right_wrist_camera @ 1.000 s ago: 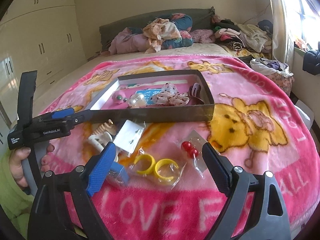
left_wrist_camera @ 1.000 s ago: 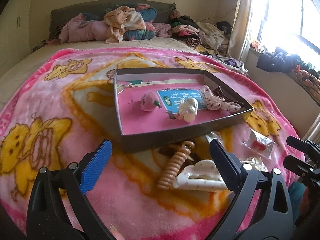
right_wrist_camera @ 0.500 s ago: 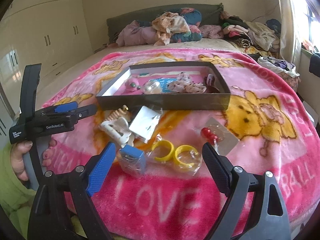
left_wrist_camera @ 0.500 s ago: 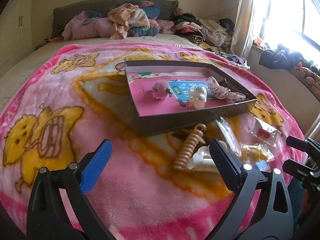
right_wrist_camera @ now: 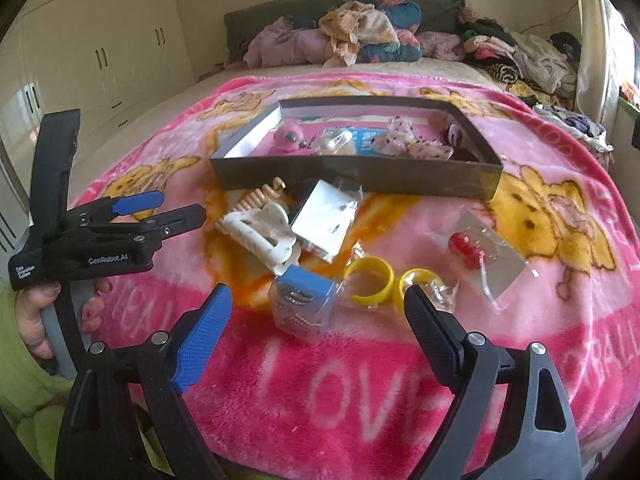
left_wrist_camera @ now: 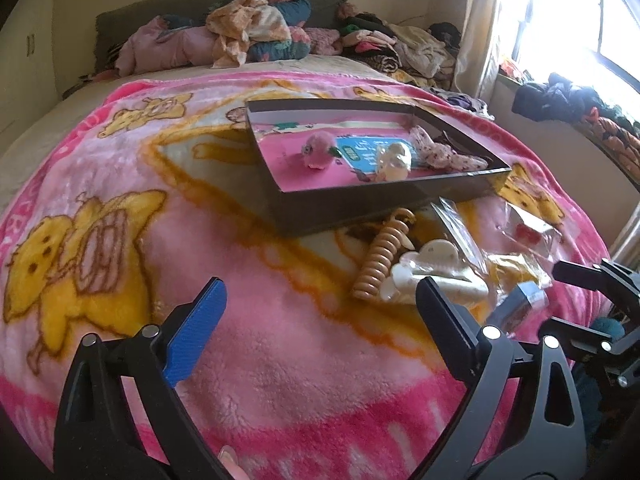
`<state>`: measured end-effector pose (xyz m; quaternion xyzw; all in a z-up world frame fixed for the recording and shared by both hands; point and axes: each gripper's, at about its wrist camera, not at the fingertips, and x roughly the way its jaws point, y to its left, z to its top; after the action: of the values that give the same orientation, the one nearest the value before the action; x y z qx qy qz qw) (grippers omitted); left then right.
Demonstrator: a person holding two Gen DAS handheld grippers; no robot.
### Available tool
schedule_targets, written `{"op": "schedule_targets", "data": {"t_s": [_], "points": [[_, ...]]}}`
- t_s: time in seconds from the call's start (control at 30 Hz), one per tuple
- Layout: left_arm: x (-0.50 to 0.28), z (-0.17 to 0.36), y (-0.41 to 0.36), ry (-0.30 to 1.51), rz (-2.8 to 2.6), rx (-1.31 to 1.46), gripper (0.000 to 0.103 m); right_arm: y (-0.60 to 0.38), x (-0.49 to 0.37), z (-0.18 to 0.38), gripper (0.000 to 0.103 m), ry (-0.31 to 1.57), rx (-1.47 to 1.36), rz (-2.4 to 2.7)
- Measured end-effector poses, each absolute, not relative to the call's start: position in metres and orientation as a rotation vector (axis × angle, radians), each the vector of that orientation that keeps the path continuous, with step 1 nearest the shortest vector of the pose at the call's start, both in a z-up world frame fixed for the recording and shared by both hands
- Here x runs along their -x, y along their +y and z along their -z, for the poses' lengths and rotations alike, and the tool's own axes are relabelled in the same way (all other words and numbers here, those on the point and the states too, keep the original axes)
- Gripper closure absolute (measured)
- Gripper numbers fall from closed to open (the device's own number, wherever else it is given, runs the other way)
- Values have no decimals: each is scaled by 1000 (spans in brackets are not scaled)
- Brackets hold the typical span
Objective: Organize jewelry
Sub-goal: 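Withdraw both tools from the box toward the remaining jewelry, then grasp the coiled tan hair tie with the left tool while the right tool grasps the blue-lidded box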
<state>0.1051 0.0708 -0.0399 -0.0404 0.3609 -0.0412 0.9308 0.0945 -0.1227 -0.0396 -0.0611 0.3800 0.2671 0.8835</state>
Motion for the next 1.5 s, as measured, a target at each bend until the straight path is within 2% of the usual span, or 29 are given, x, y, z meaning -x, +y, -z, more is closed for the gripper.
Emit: {"op": "schedule_targets", "data": {"t_s": [0.13, 0.33, 0.6, 0.67, 0.87, 1.03, 1.23, 1.5], "points": [[-107, 46, 69, 755, 93, 63, 27, -116, -100, 47, 25, 825, 132, -565], [-118, 56, 67, 786, 99, 27, 51, -112, -104, 54, 34, 858, 125, -576], [-130, 59, 56, 791, 165, -7, 56, -111, -108, 57, 37, 872, 113, -578], [-134, 60, 53, 798, 178, -15, 63, -109, -109, 59, 44, 881, 114, -584], [-145, 65, 49, 809, 204, -19, 64, -103, -113, 66, 69, 912, 122, -599], [-149, 67, 46, 817, 213, -36, 67, -105, -112, 65, 70, 902, 106, -615], [-145, 66, 43, 807, 218, -53, 91, -117, -111, 58, 70, 877, 68, -611], [-136, 59, 50, 796, 221, -6, 92, -128, -109, 51, 70, 848, 50, -588]]}}
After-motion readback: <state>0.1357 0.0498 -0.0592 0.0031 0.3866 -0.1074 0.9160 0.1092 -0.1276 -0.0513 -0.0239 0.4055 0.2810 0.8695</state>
